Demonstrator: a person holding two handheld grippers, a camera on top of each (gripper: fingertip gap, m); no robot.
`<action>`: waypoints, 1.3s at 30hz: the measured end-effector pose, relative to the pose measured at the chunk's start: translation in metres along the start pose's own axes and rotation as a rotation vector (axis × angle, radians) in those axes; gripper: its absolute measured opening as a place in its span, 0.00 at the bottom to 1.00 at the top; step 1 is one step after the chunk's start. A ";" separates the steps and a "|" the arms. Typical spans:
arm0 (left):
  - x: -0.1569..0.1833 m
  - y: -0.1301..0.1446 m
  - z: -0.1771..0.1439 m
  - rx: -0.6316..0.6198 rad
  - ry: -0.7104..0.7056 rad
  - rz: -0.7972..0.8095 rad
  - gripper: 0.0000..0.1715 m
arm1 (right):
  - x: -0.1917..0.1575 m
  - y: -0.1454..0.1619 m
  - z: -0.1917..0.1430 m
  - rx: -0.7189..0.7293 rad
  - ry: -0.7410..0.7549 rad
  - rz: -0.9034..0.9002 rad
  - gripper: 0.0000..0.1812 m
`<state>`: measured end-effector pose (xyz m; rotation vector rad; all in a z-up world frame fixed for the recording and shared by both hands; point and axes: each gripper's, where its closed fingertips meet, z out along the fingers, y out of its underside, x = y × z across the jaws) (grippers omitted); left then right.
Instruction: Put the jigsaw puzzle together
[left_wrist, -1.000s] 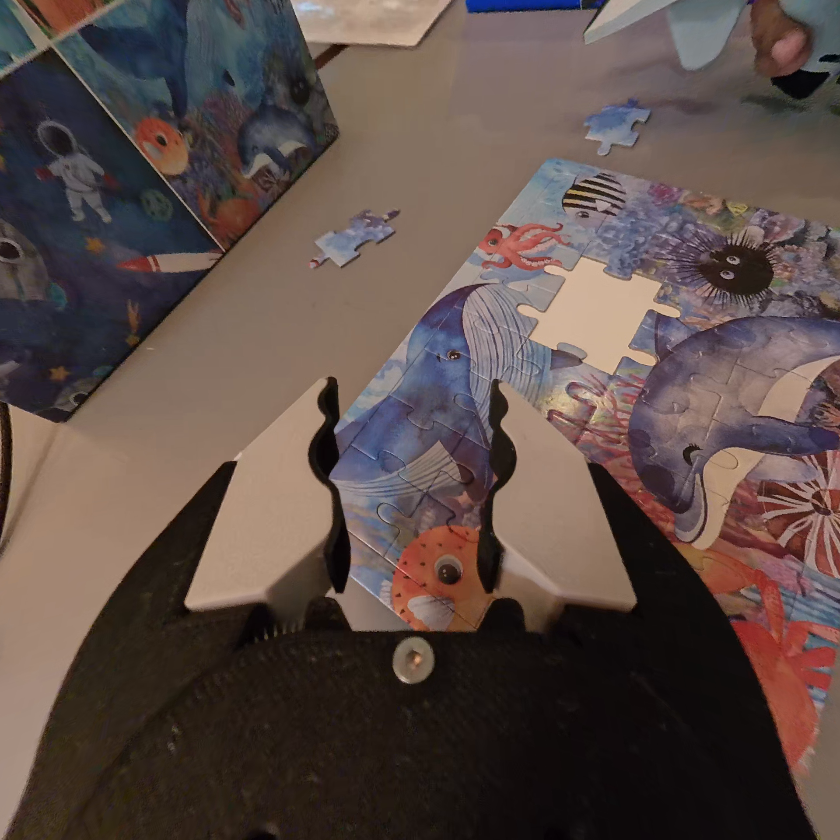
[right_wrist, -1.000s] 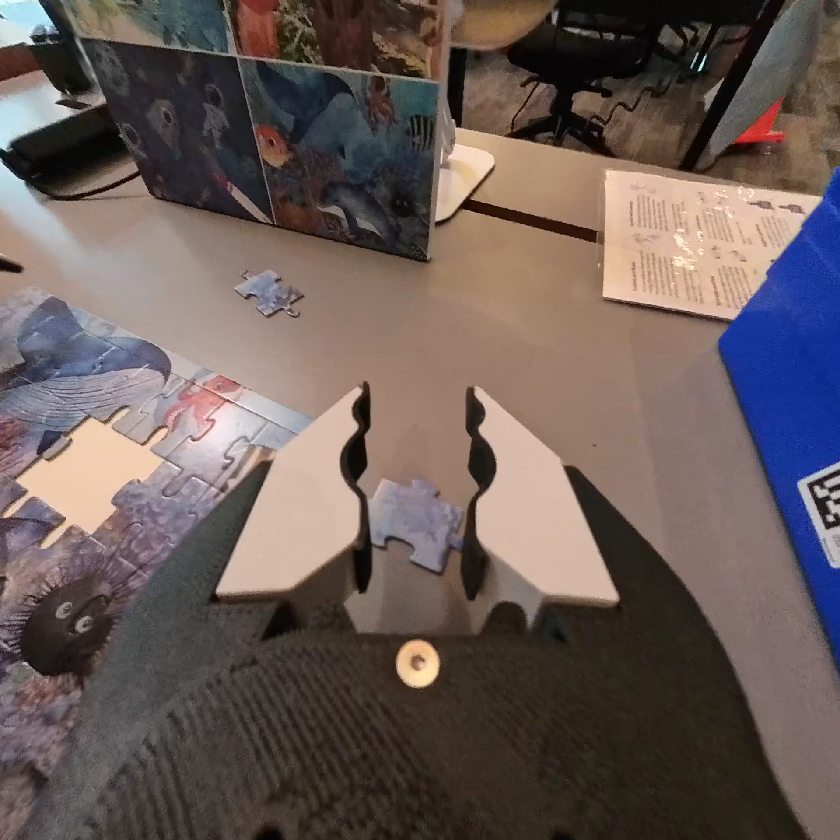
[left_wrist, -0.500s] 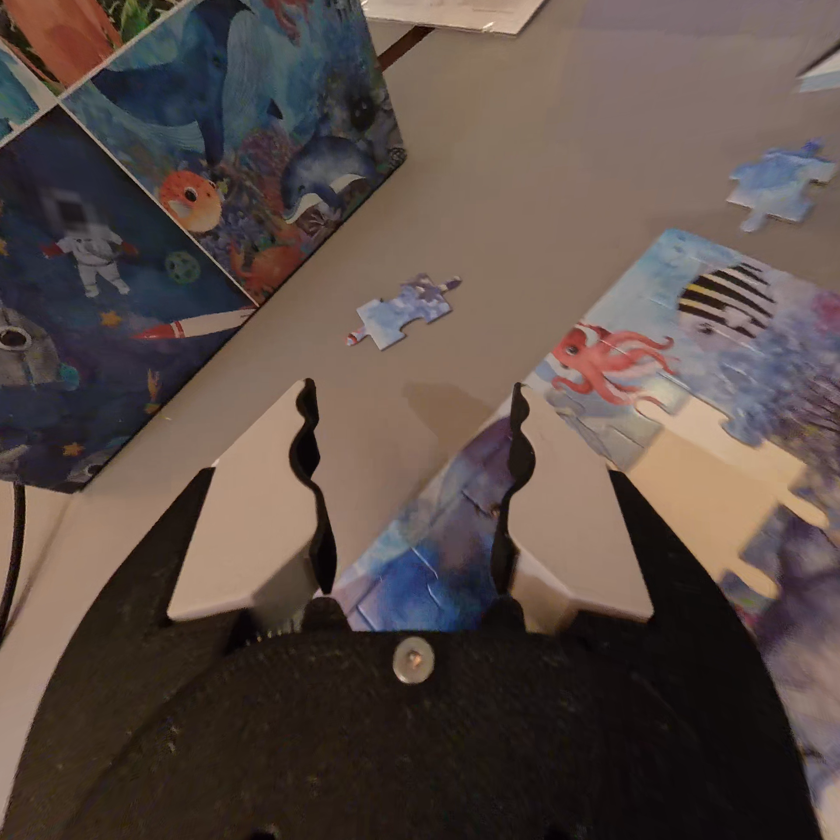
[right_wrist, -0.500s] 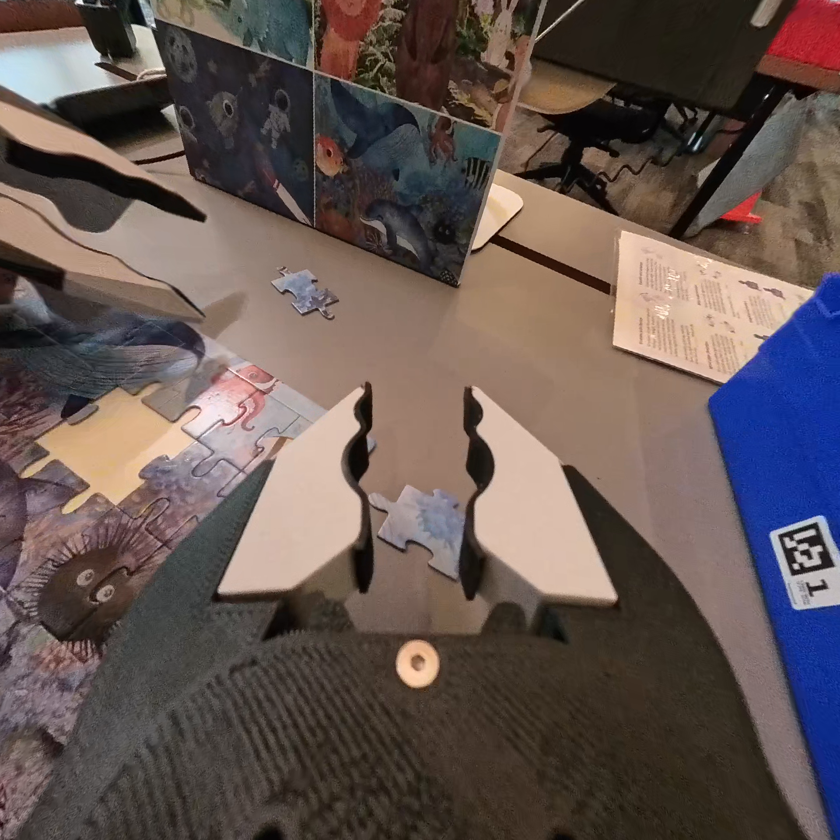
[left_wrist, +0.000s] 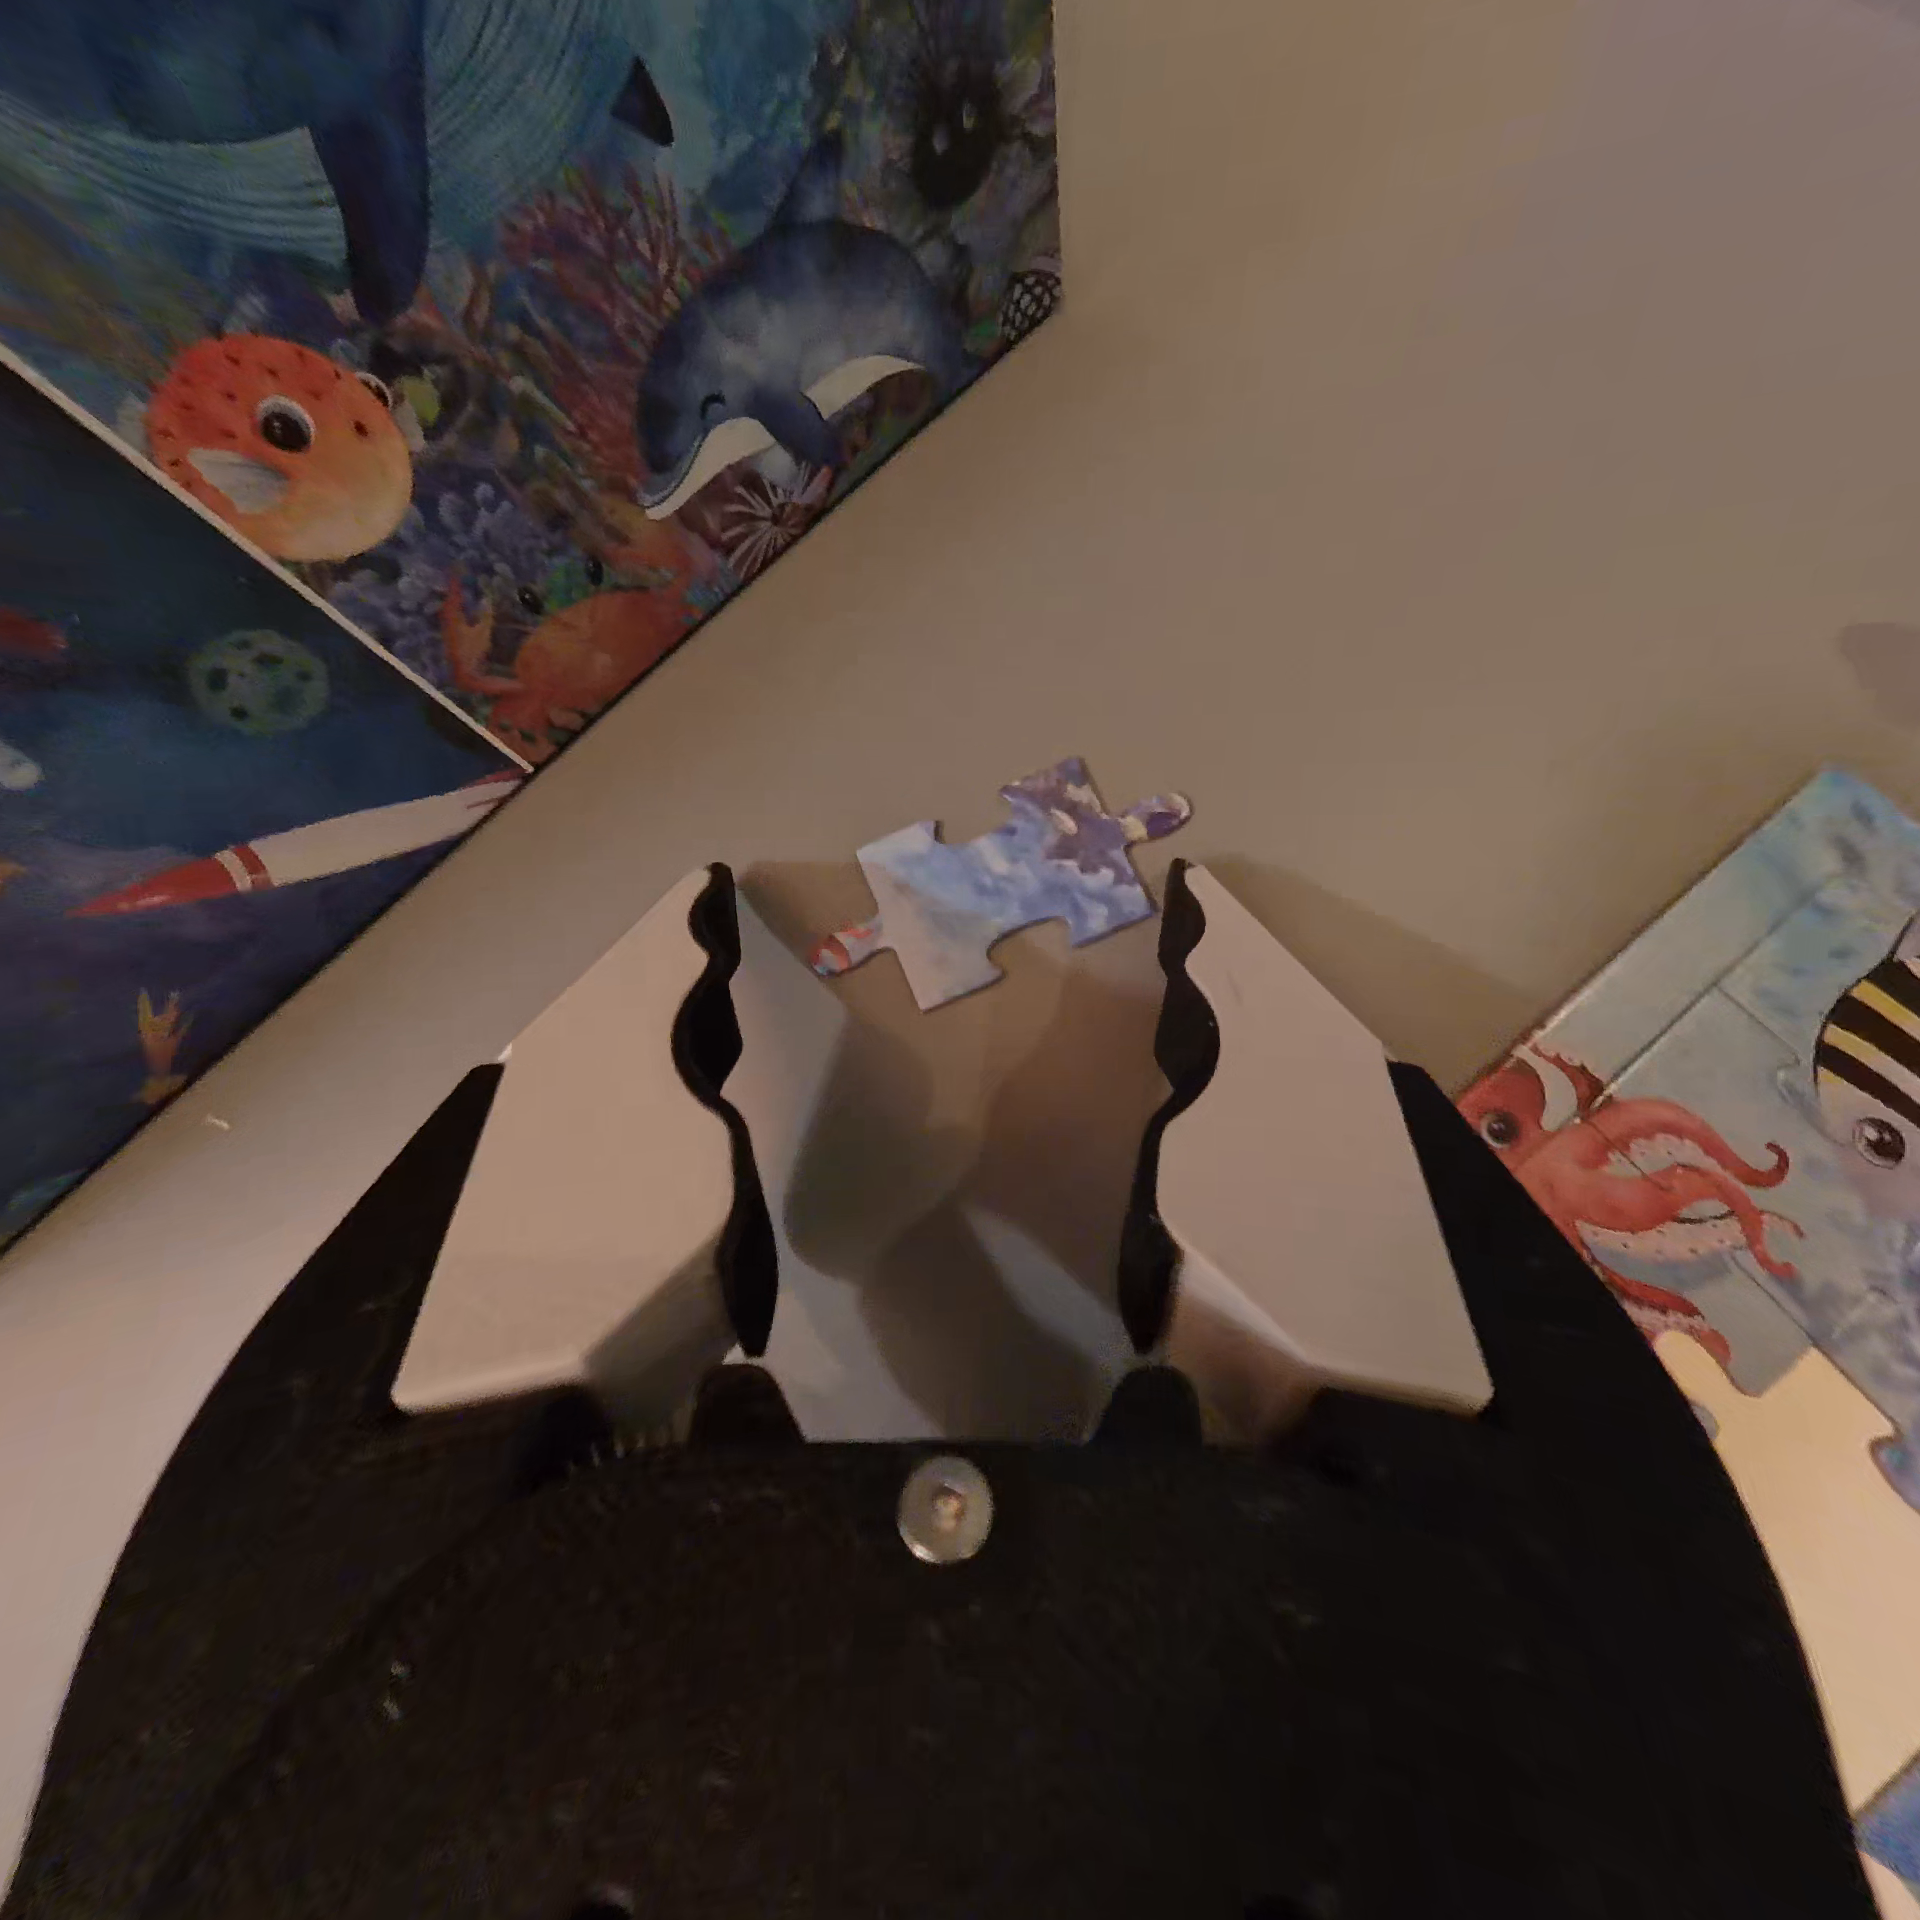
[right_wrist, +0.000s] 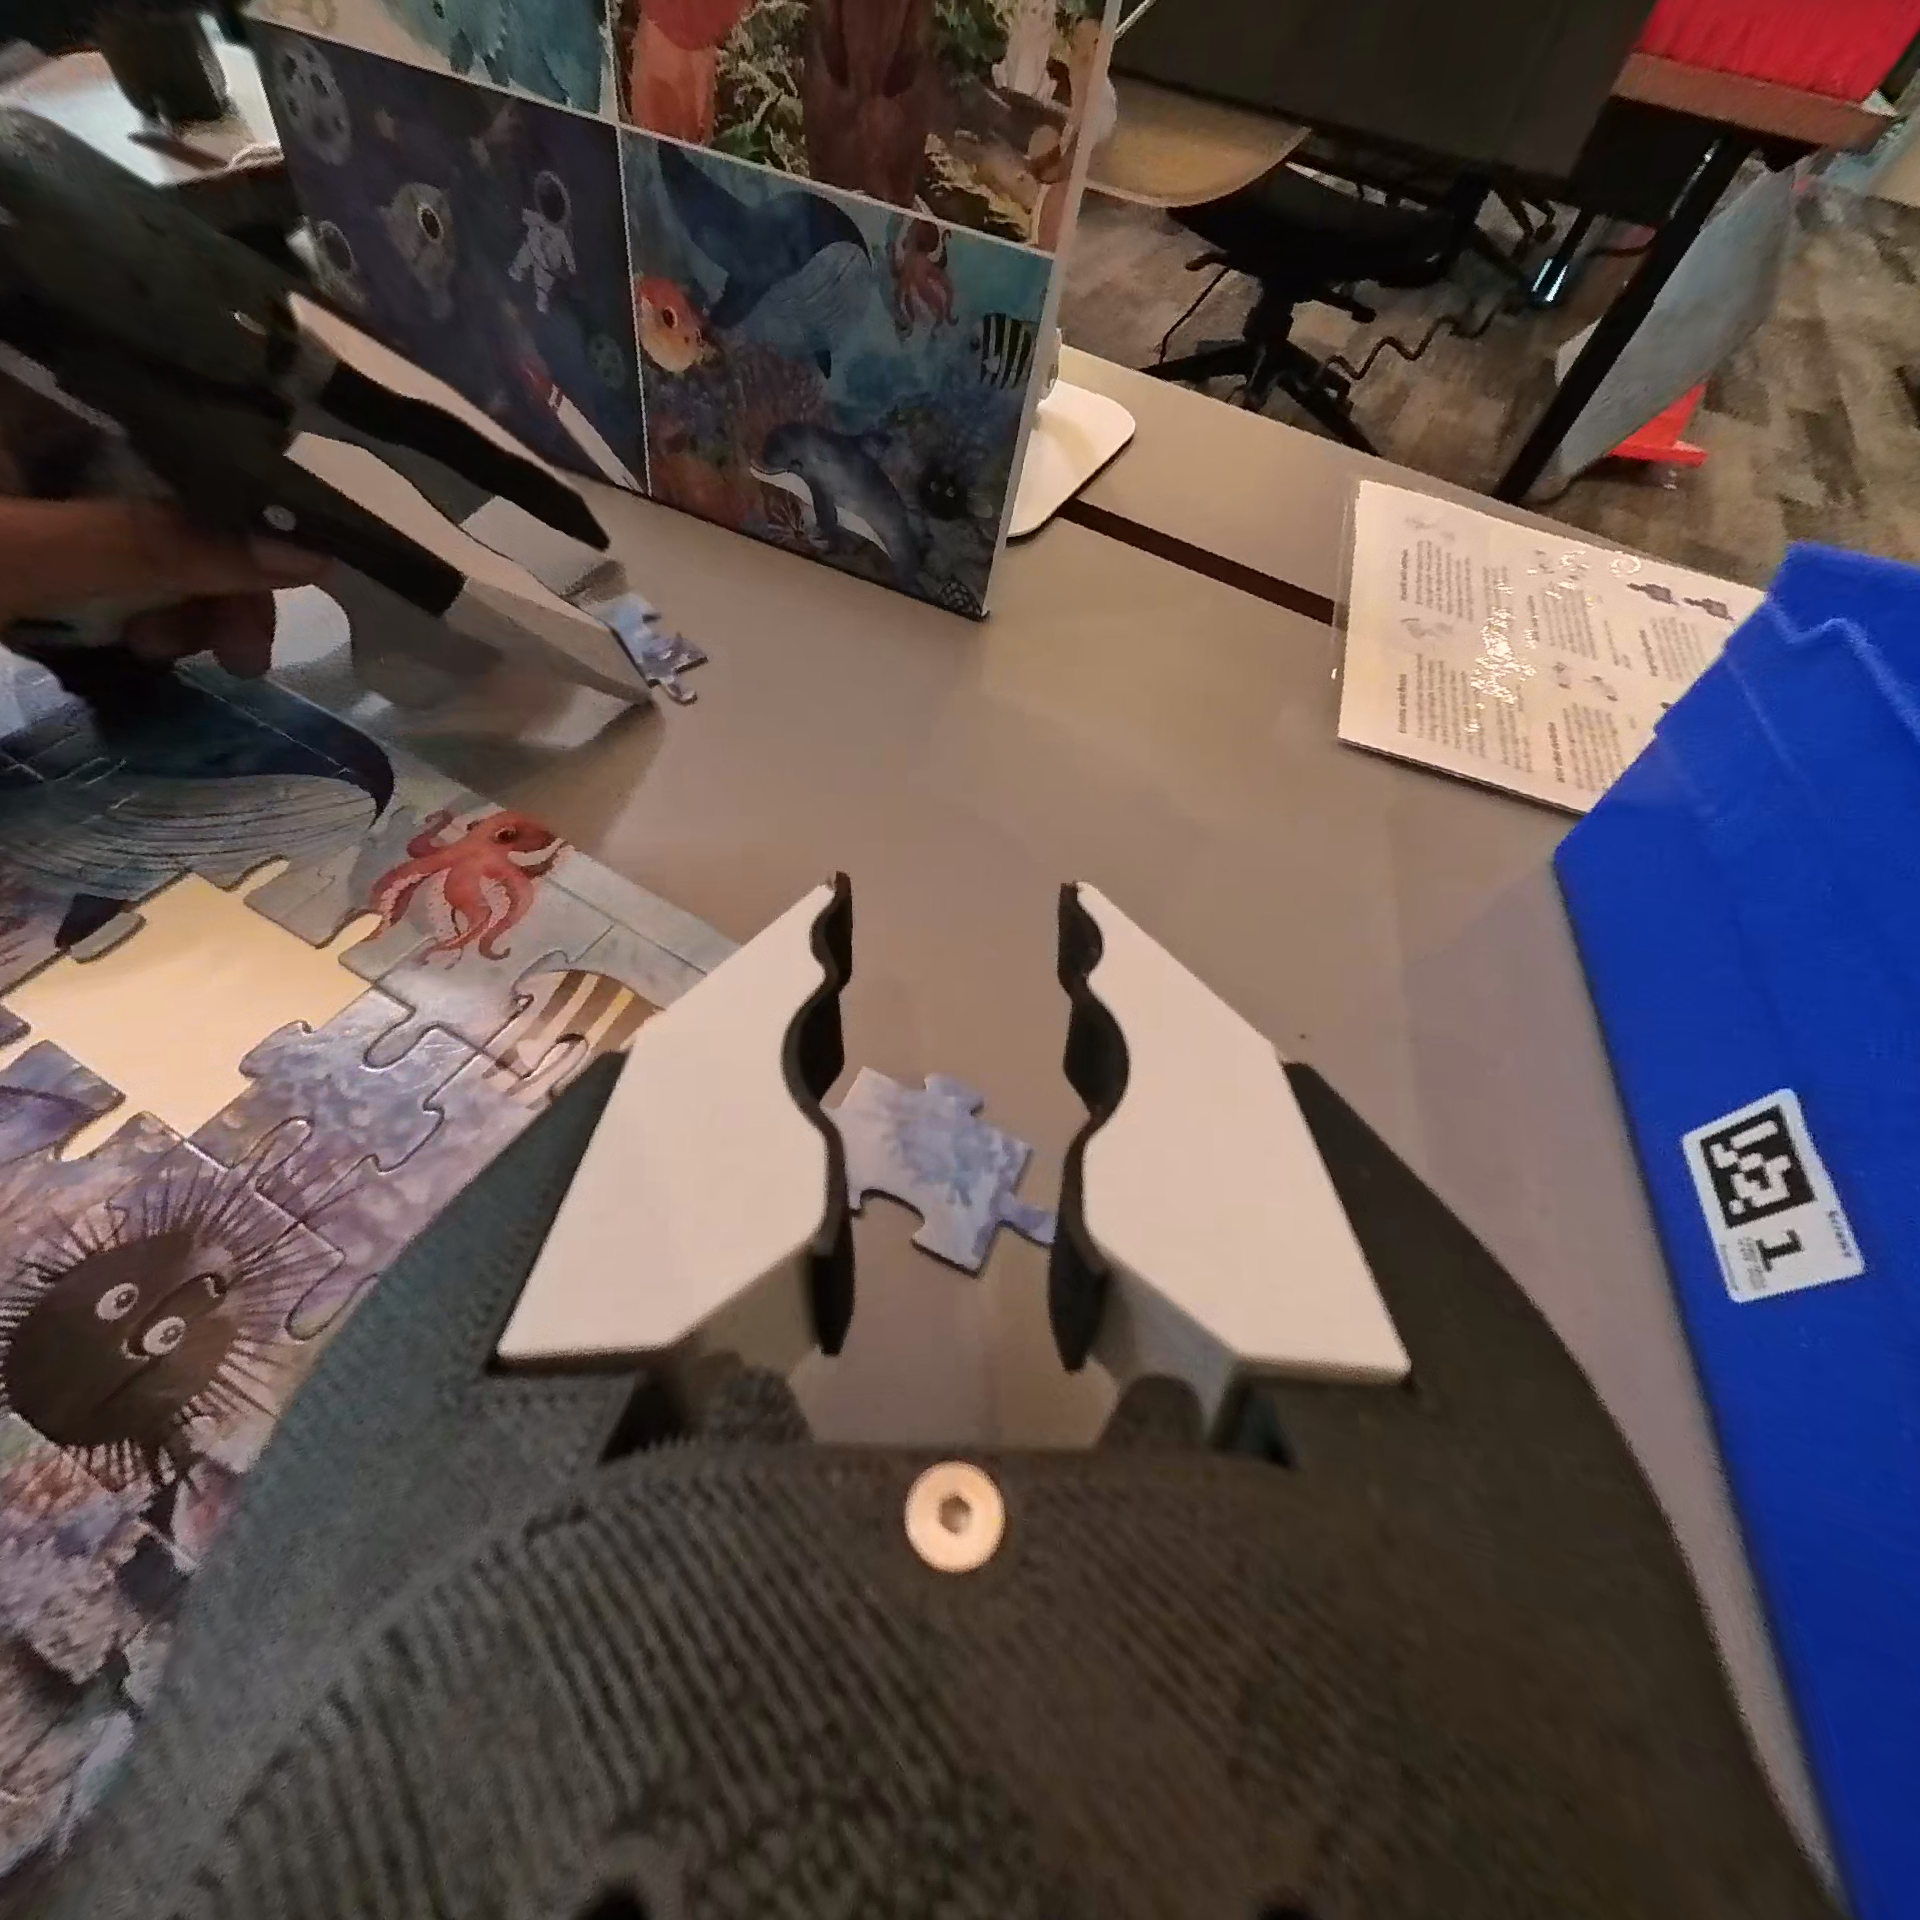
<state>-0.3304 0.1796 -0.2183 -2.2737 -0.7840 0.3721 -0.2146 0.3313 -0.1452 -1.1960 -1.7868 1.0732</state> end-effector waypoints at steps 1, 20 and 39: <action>-0.003 -0.001 0.001 -0.001 0.000 0.005 0.48 | 0.000 0.001 0.000 -0.005 0.002 -0.005 0.21; -0.042 0.018 -0.015 -0.045 -0.017 -0.089 0.27 | -0.003 0.010 0.006 -0.058 0.013 -0.058 0.22; 0.062 -0.005 -0.071 0.135 0.332 0.251 0.27 | -0.007 0.006 0.005 -0.043 0.022 -0.089 0.21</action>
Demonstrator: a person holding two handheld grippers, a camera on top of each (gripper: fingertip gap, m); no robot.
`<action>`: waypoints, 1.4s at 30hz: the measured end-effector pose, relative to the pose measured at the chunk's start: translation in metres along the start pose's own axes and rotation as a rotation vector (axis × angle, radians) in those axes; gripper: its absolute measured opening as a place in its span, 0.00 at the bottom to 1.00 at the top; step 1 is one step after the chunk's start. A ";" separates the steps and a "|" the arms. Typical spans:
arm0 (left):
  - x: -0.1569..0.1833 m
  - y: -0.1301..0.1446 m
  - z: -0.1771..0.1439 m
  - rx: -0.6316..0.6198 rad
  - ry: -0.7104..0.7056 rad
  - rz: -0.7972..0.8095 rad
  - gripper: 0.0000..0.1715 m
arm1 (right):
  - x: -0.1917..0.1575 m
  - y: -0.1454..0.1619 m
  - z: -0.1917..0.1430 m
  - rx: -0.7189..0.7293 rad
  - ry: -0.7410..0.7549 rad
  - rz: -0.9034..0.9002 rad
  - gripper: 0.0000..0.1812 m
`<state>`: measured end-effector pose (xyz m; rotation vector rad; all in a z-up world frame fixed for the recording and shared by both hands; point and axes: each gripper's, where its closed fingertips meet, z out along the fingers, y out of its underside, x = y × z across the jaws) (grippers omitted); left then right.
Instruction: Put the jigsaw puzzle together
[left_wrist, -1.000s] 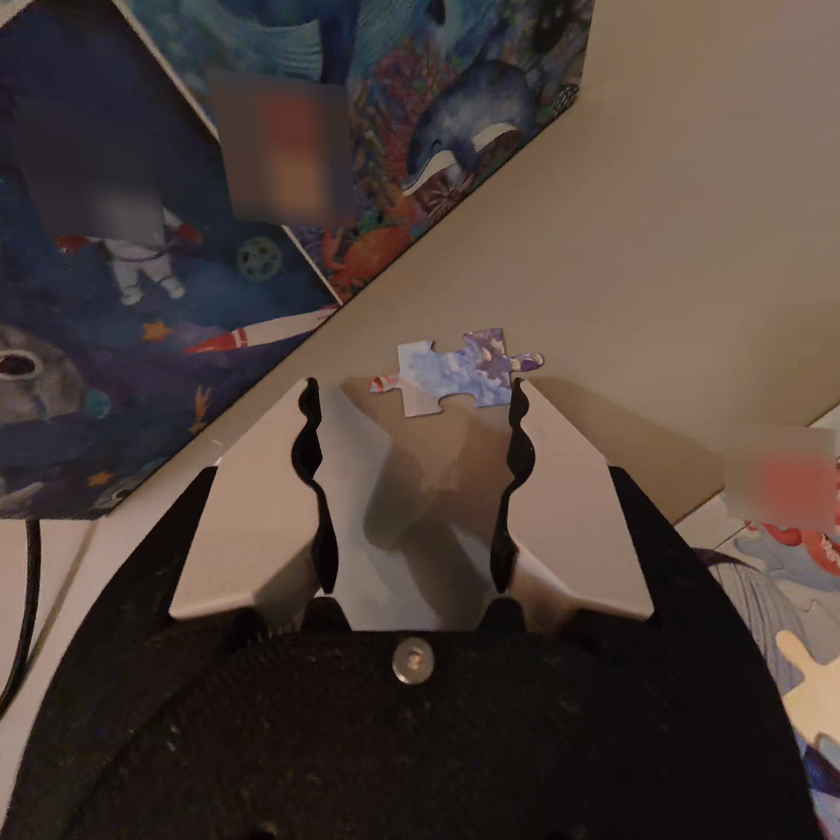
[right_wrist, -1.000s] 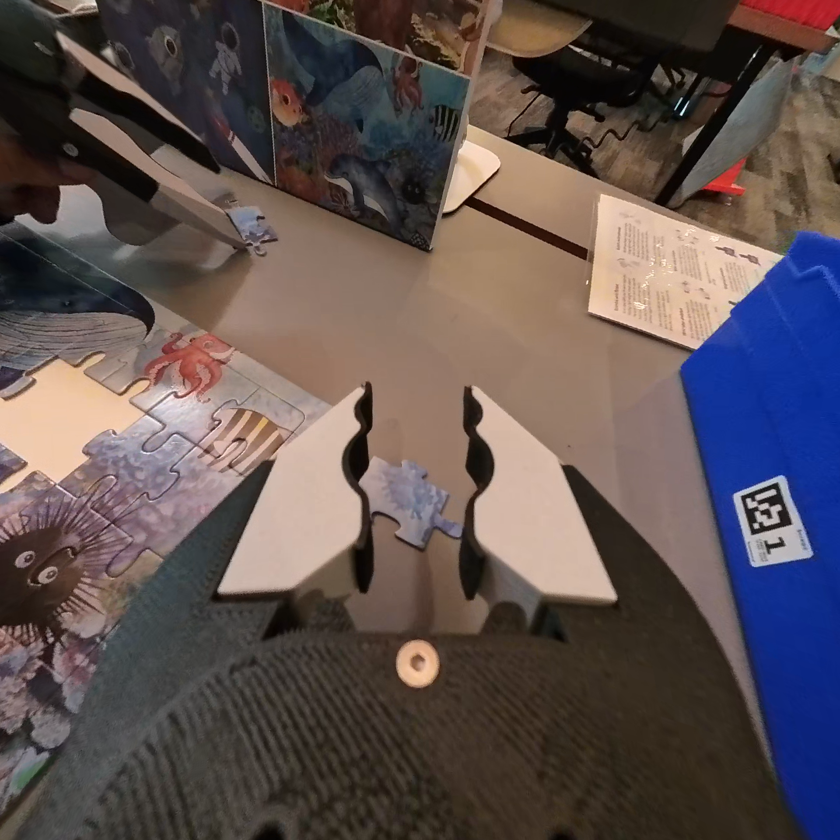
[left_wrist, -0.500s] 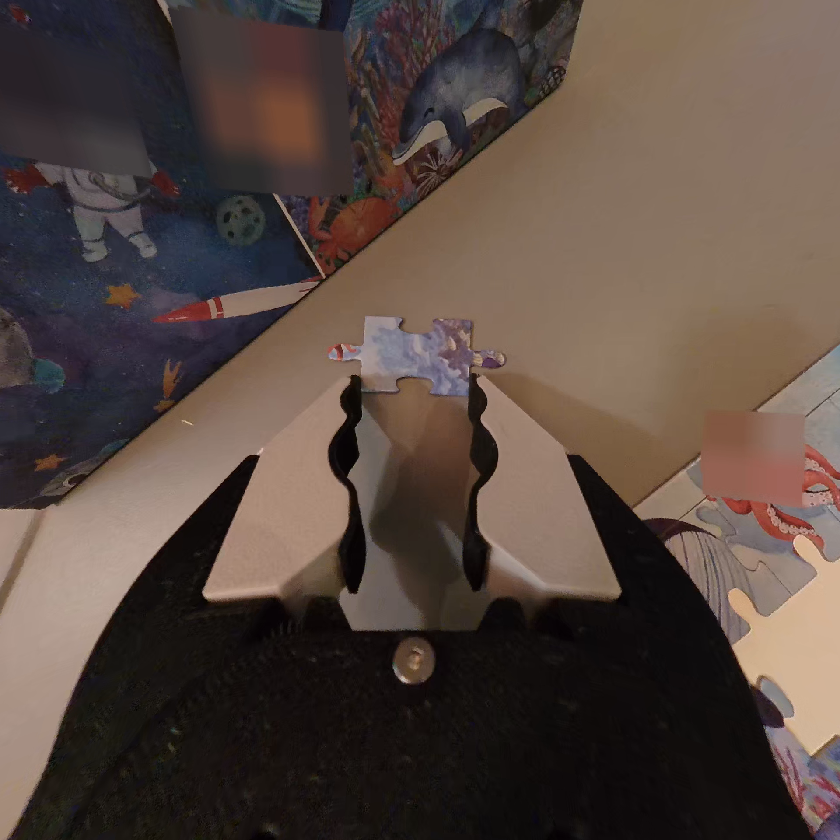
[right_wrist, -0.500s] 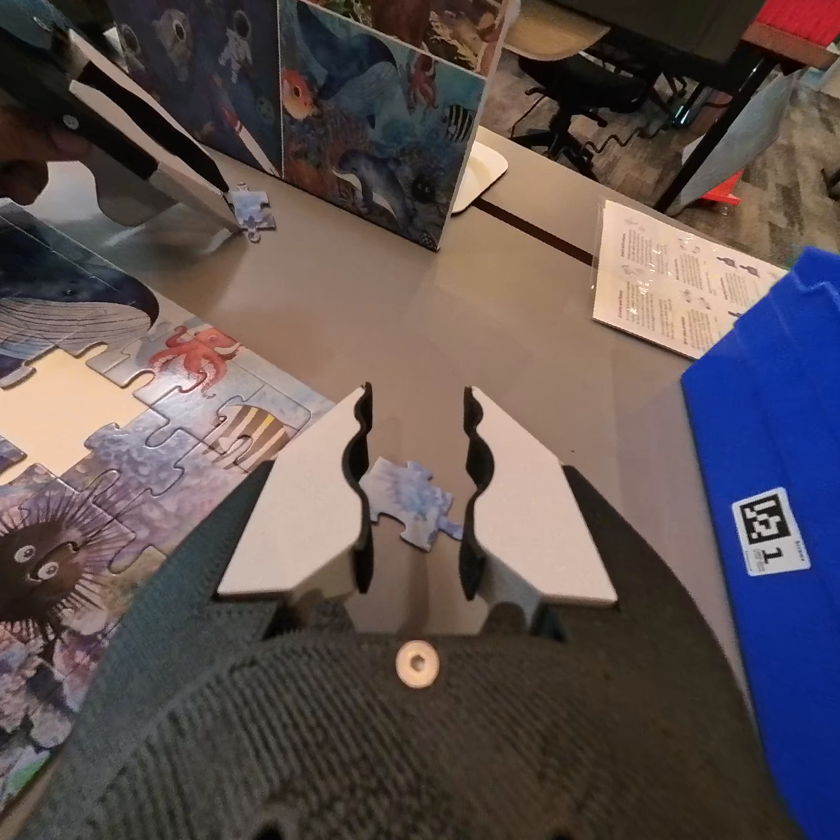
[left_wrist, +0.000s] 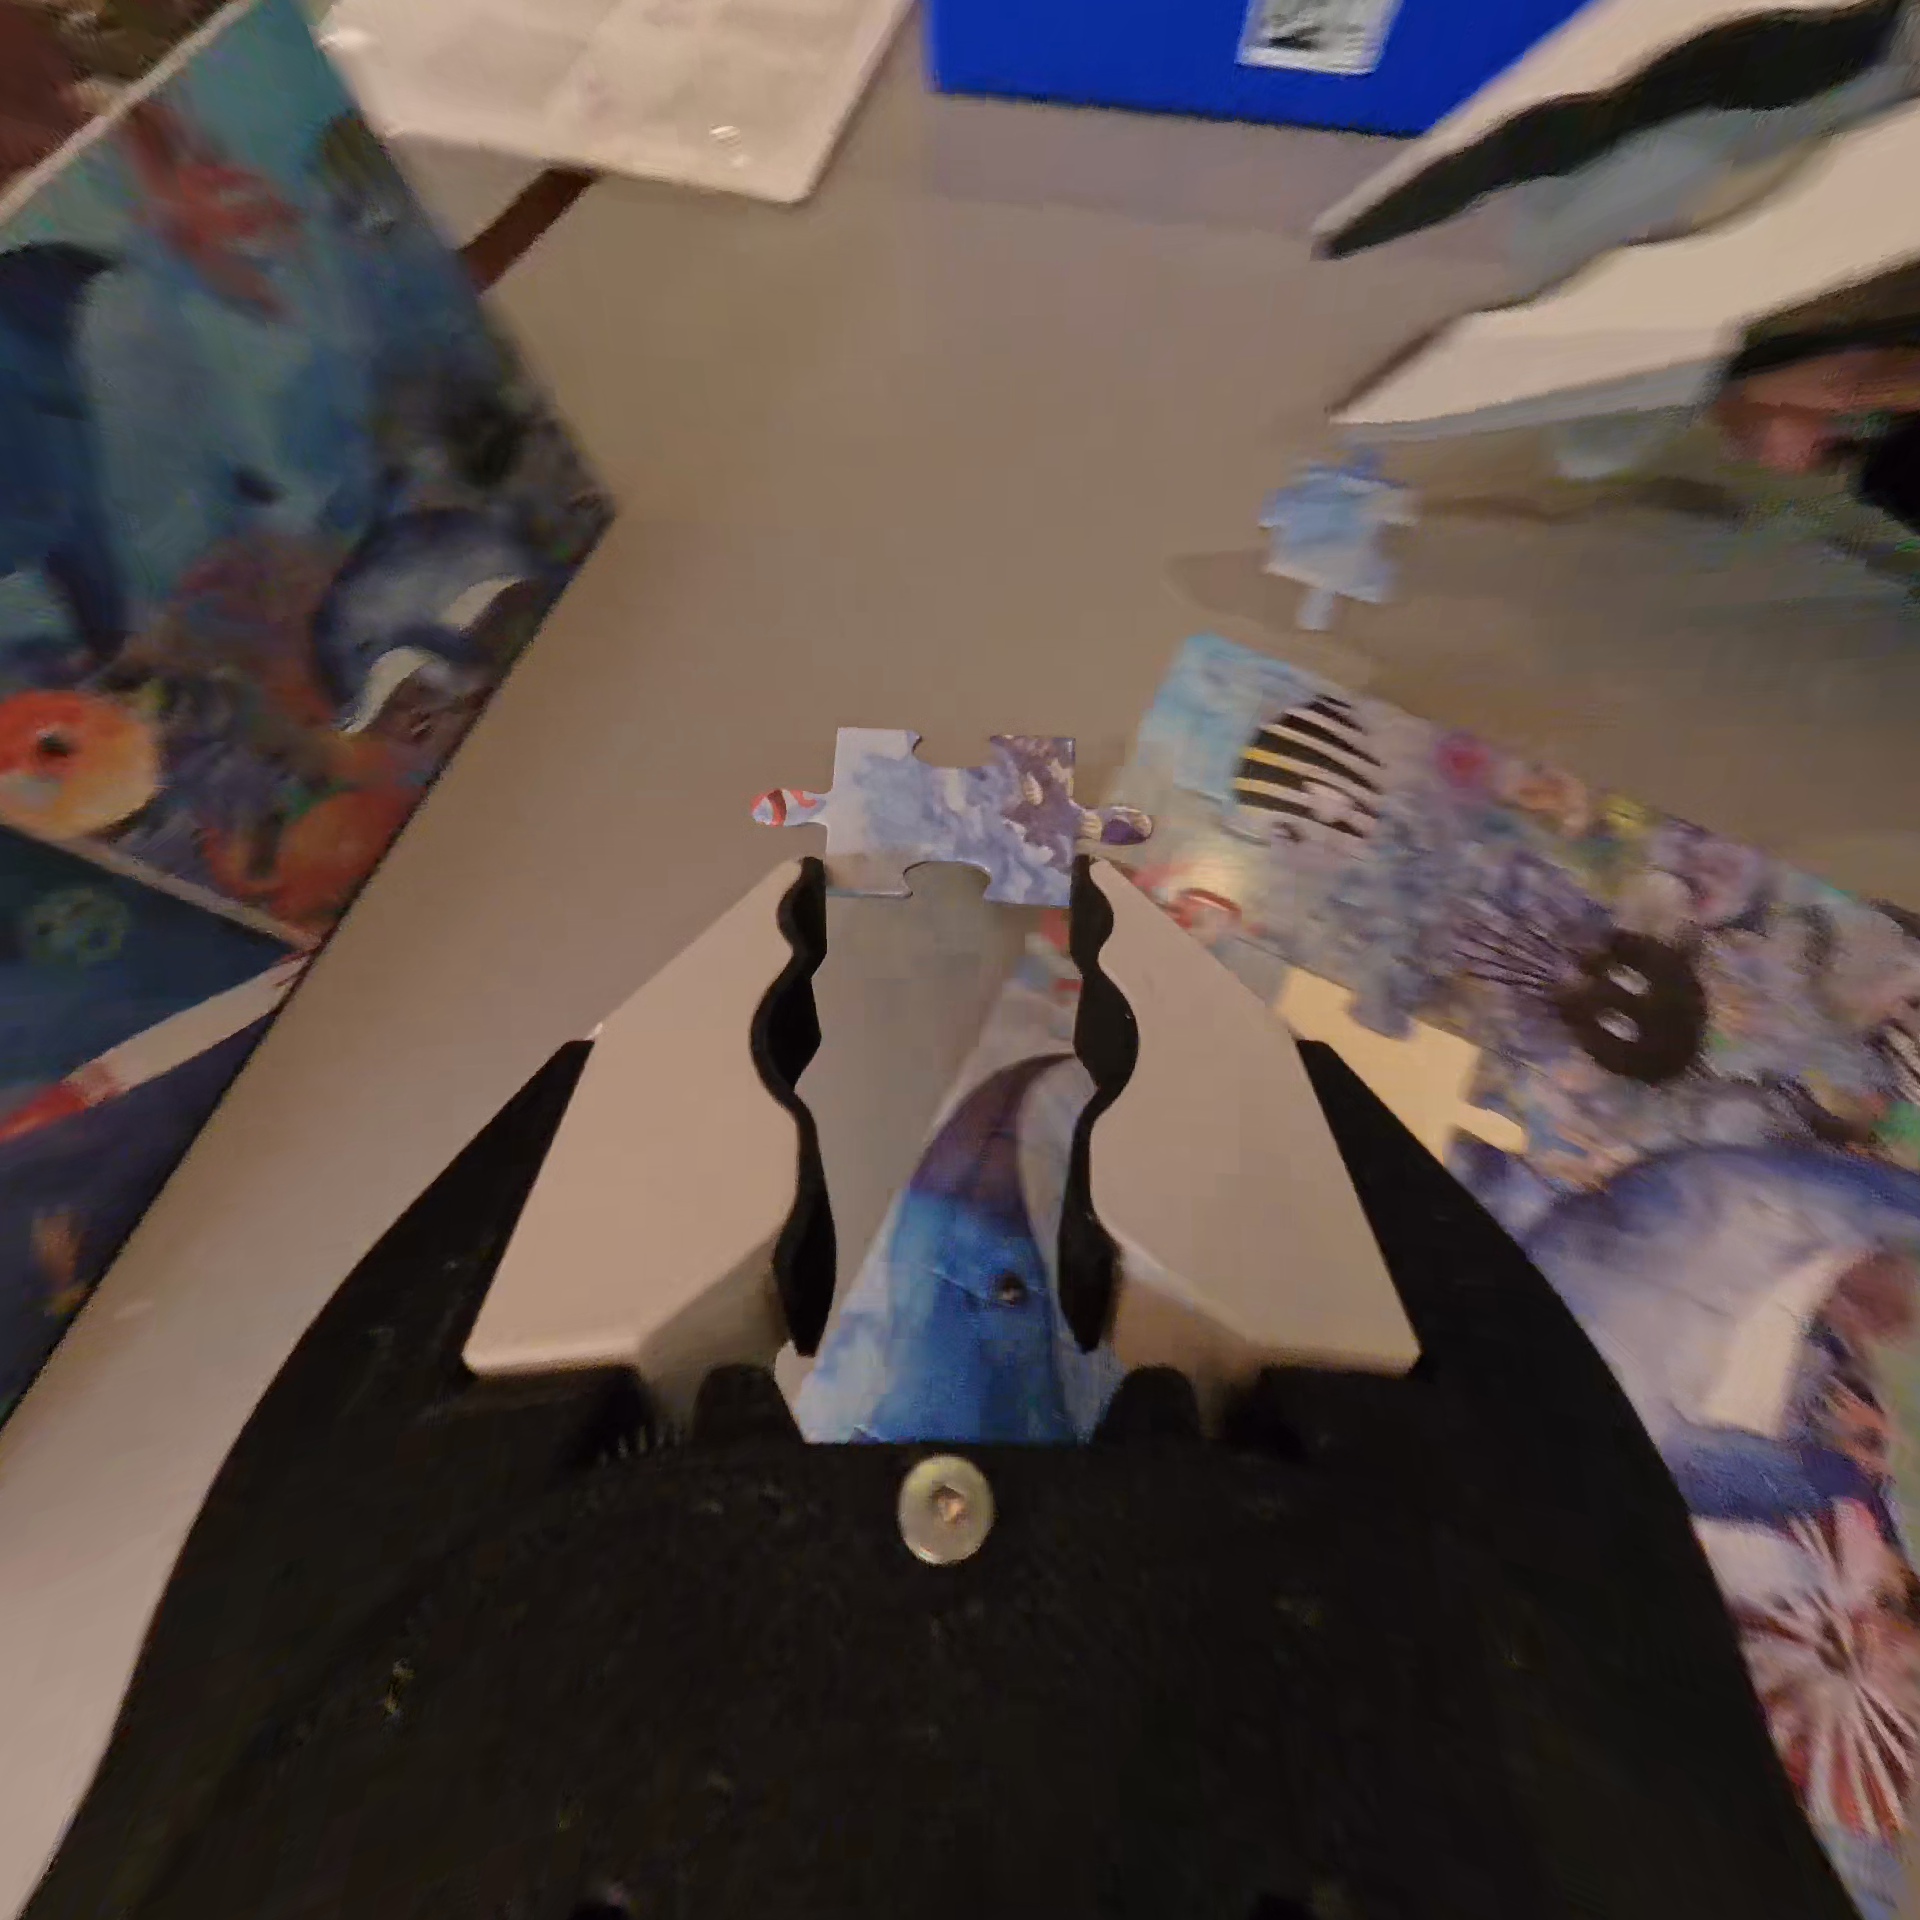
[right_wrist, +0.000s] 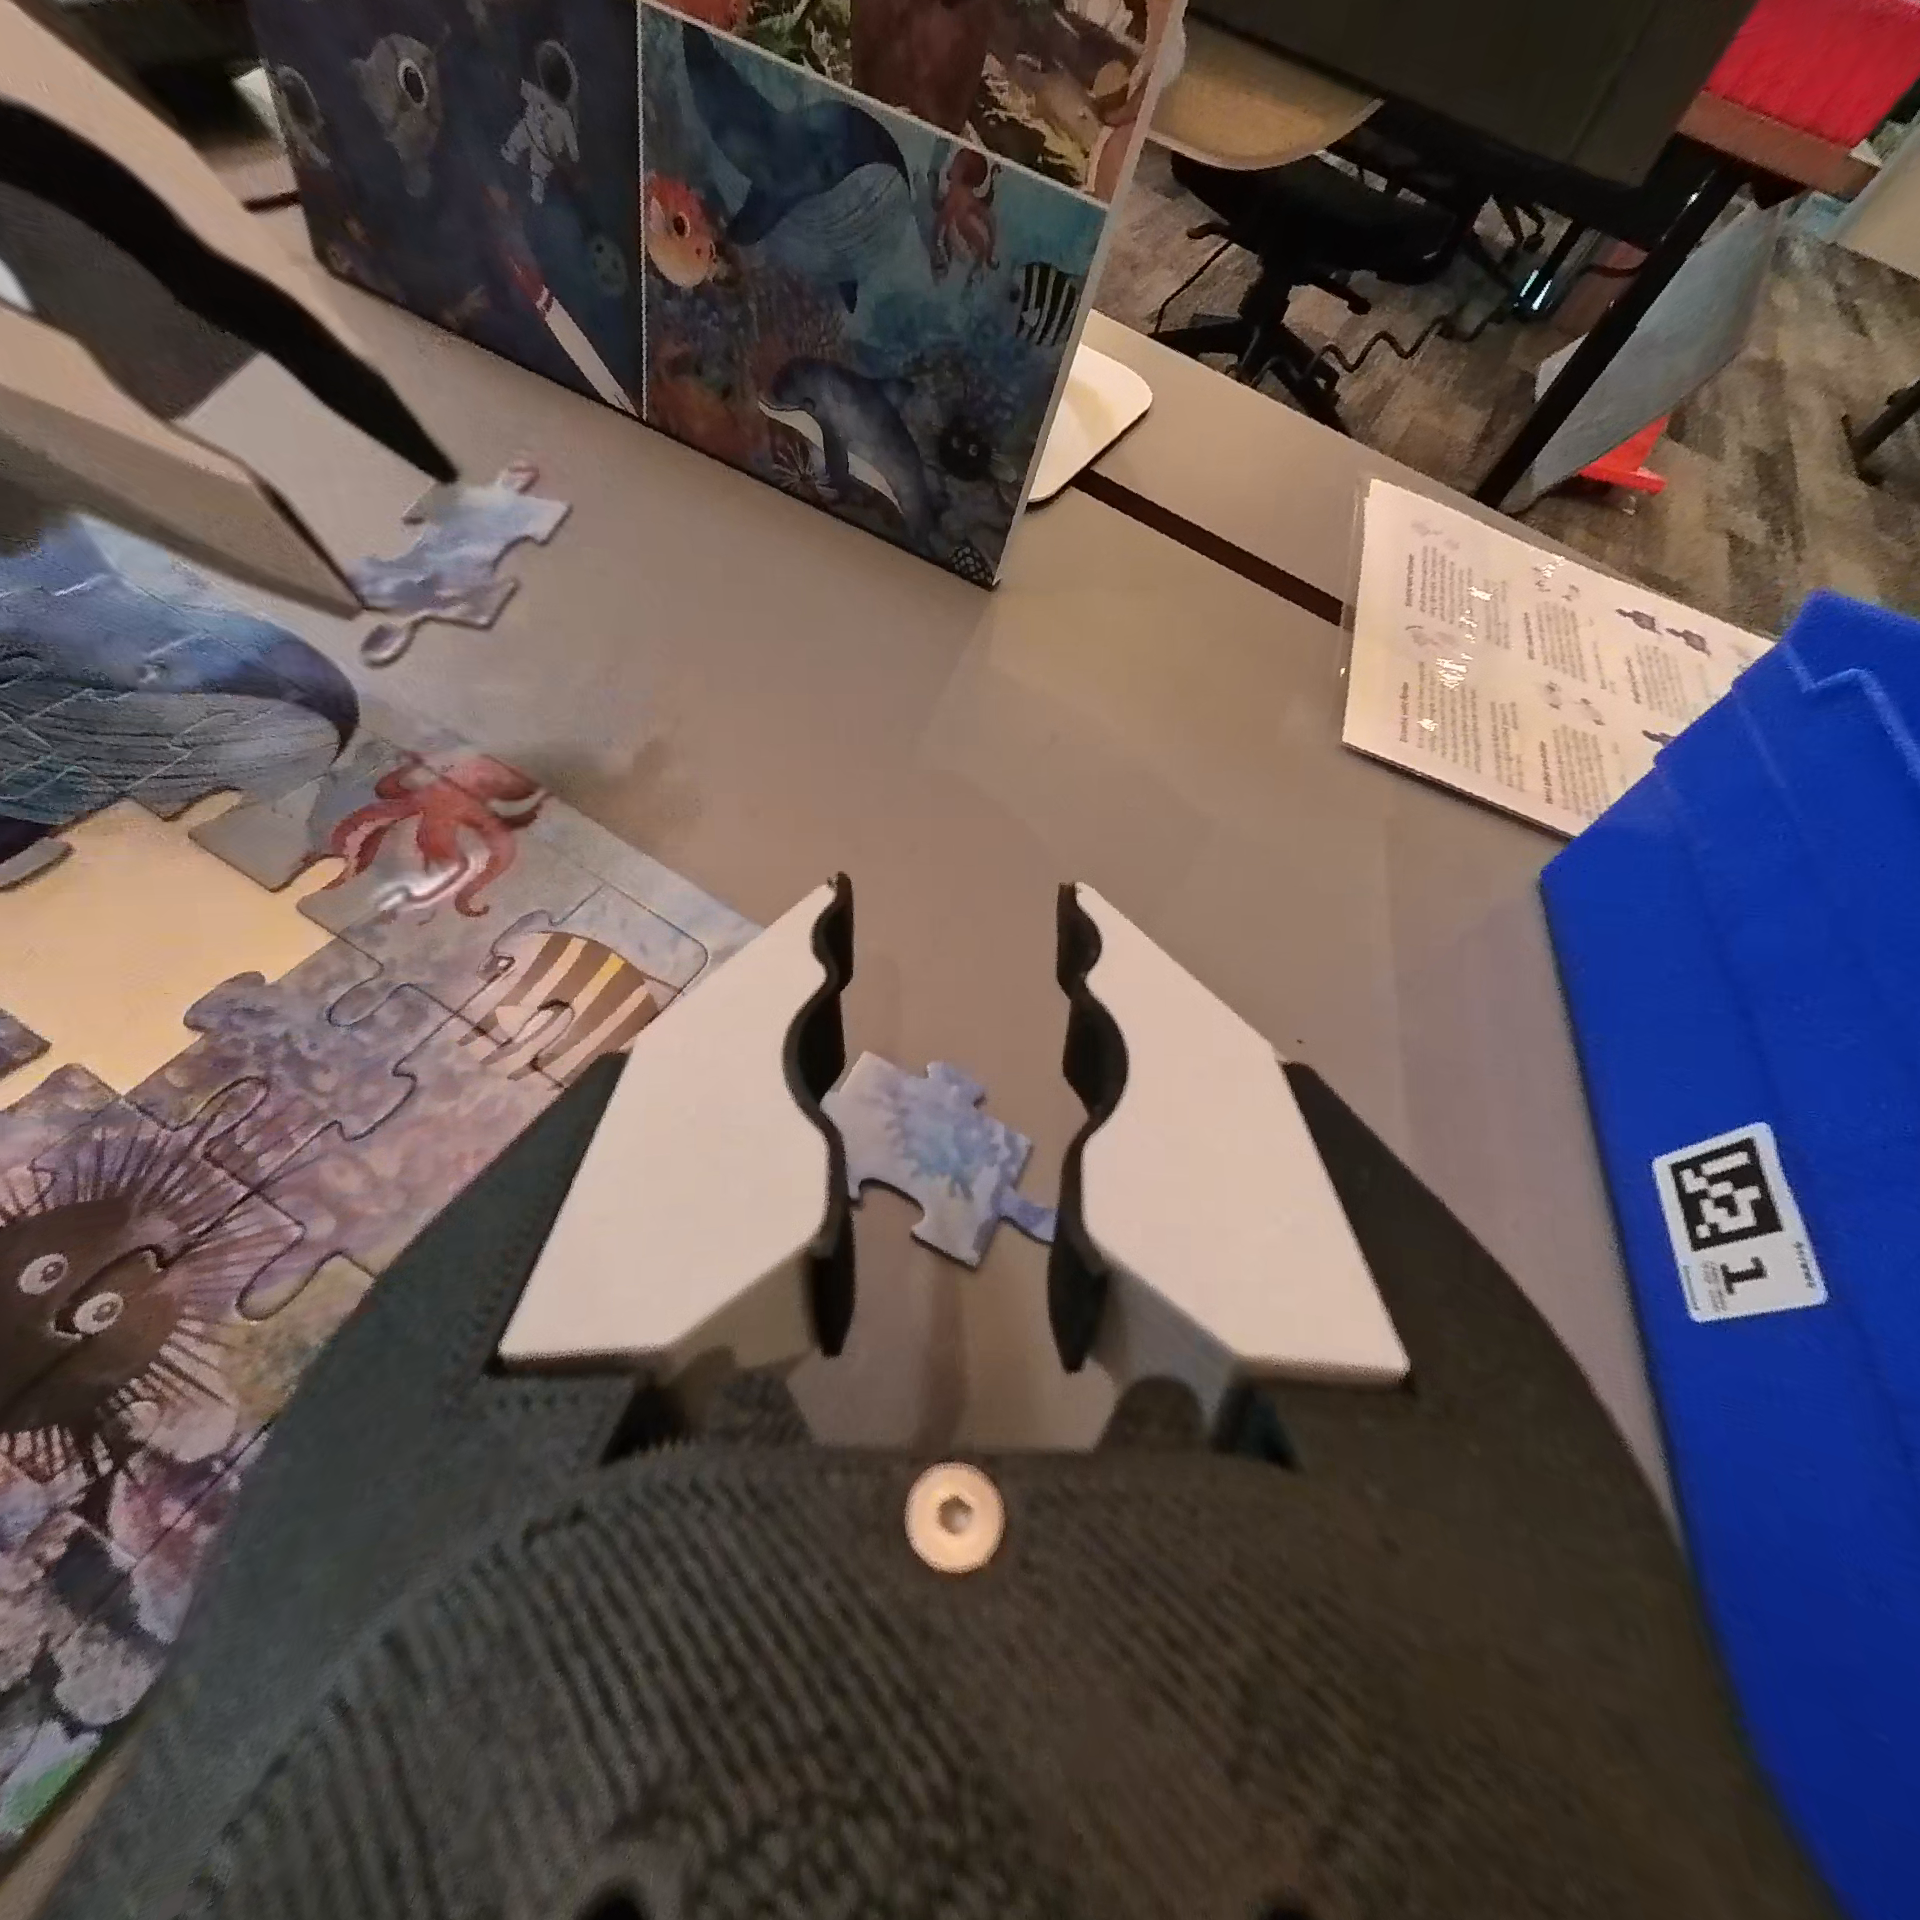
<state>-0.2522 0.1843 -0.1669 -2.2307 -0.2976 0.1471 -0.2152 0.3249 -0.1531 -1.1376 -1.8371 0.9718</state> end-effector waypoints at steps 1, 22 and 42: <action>0.012 0.001 -0.002 0.004 0.038 0.040 0.27 | 0.000 0.000 0.000 0.000 0.002 -0.001 0.21; 0.100 0.061 -0.003 -0.146 0.278 0.284 0.27 | -0.007 -0.009 -0.003 0.039 -0.005 -0.026 0.19; 0.091 0.061 -0.004 -0.141 0.273 0.270 0.29 | -0.070 -0.018 -0.003 0.073 -0.298 -0.057 0.18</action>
